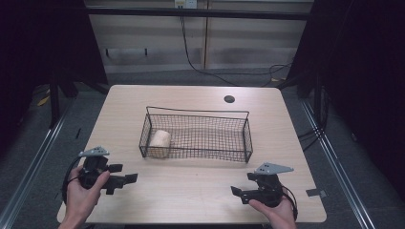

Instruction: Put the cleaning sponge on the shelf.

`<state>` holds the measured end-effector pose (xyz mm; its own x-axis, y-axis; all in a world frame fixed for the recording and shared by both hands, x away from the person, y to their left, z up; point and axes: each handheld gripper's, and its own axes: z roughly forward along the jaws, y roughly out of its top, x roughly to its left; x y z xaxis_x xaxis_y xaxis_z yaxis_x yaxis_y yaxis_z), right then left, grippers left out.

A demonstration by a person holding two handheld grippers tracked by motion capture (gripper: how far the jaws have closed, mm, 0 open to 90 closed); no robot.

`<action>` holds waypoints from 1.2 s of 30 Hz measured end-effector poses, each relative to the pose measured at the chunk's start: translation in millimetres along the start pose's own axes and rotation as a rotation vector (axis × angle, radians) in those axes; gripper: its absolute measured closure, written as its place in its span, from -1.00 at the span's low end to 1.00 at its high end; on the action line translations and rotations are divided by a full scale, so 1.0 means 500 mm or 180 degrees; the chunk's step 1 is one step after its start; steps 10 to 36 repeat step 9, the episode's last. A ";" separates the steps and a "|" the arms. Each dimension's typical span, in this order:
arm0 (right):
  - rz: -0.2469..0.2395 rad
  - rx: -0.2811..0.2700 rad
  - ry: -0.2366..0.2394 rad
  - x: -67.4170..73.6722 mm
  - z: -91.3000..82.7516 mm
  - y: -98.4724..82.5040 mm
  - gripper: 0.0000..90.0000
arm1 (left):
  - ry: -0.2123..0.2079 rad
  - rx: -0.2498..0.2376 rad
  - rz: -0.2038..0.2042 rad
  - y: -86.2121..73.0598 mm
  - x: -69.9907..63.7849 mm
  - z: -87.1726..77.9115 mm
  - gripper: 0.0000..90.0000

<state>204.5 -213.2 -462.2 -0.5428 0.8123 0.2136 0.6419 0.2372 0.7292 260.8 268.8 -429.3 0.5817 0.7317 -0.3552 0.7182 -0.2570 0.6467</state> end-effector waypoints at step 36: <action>0.0017 0.0009 -0.0087 0.000 0.006 -0.004 -0.61 | -0.0016 0.0070 0.0031 -0.062 0.006 0.009 -0.59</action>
